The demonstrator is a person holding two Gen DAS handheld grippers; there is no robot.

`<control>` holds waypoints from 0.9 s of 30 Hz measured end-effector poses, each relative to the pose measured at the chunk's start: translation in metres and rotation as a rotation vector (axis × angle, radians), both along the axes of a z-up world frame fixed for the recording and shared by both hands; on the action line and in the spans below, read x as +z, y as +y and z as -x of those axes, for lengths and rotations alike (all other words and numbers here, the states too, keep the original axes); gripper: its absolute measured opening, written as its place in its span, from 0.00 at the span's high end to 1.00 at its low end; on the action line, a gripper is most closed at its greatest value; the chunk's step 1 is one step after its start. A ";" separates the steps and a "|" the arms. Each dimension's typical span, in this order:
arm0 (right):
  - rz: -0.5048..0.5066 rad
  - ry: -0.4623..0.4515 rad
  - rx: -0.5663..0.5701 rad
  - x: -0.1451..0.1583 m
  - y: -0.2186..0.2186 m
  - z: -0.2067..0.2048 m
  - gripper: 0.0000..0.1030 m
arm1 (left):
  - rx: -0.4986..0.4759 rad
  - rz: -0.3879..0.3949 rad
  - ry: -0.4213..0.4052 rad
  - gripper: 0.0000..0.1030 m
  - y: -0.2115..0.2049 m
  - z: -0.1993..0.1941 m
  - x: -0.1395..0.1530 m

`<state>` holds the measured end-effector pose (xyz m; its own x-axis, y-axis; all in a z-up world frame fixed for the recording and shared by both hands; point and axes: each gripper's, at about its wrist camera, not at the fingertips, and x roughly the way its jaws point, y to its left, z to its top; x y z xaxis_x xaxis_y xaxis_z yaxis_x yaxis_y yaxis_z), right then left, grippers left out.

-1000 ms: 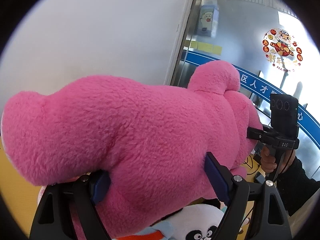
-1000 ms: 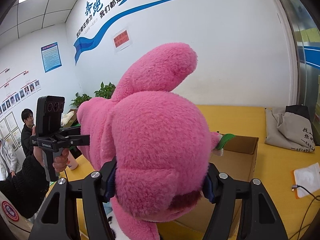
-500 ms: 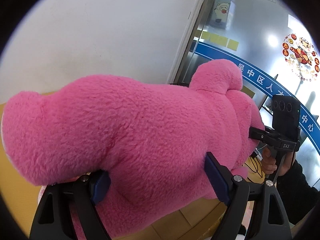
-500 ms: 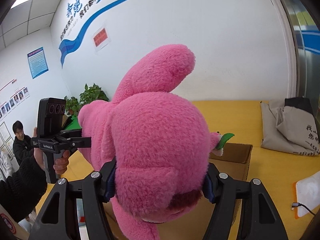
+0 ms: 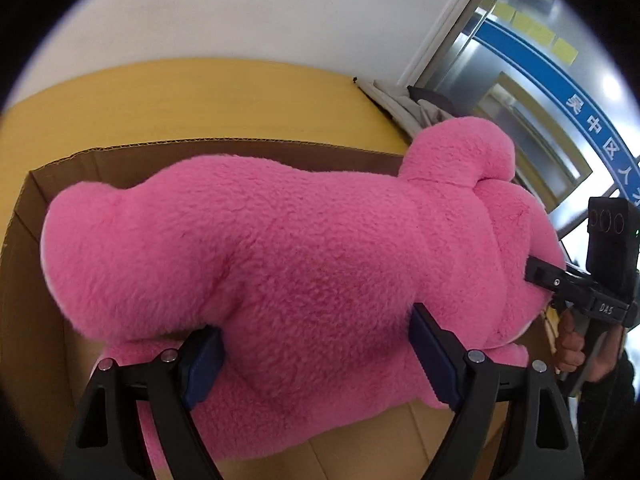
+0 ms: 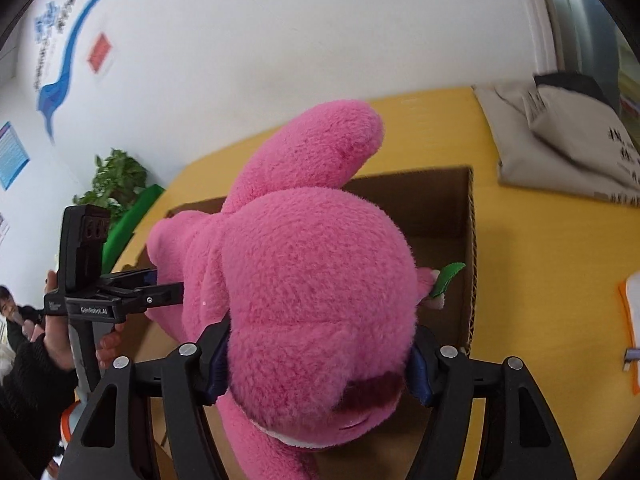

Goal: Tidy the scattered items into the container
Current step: 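Lift the pink bear with both tools and carry it over the box, then lower the pink bear into the box and open both tools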

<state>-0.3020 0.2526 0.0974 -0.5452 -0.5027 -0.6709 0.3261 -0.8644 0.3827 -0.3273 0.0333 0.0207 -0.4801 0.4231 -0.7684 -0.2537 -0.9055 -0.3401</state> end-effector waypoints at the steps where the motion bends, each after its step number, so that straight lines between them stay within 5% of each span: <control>1: -0.007 0.001 -0.021 0.001 0.002 -0.001 0.20 | -0.005 -0.006 0.004 0.17 -0.002 0.000 0.002; 3: -0.055 0.011 -0.070 0.005 0.007 -0.005 0.13 | -0.008 -0.015 0.006 0.17 -0.009 -0.004 0.010; 6: -0.131 0.066 -0.086 0.021 0.014 -0.025 0.10 | 0.015 0.028 0.113 0.18 -0.034 -0.027 0.036; 9: -0.109 0.106 -0.044 0.042 0.022 -0.057 0.08 | 0.013 0.076 0.177 0.18 -0.061 -0.060 0.059; 14: -0.132 0.095 0.158 0.047 -0.009 -0.117 0.08 | 0.008 0.249 0.014 0.18 -0.073 -0.096 0.030; 18: -0.204 0.002 0.233 0.015 -0.035 -0.138 0.09 | 0.038 0.235 -0.104 0.18 -0.088 -0.123 -0.003; 21: -0.297 -0.071 0.218 -0.015 -0.038 -0.143 0.09 | 0.035 0.228 -0.091 0.27 -0.095 -0.147 -0.008; 23: -0.413 -0.028 0.210 -0.021 -0.042 -0.151 0.10 | 0.032 0.232 -0.094 0.29 -0.093 -0.157 -0.009; 27: -0.401 -0.051 0.182 -0.021 -0.040 -0.153 0.11 | 0.051 0.243 -0.071 0.31 -0.094 -0.175 -0.010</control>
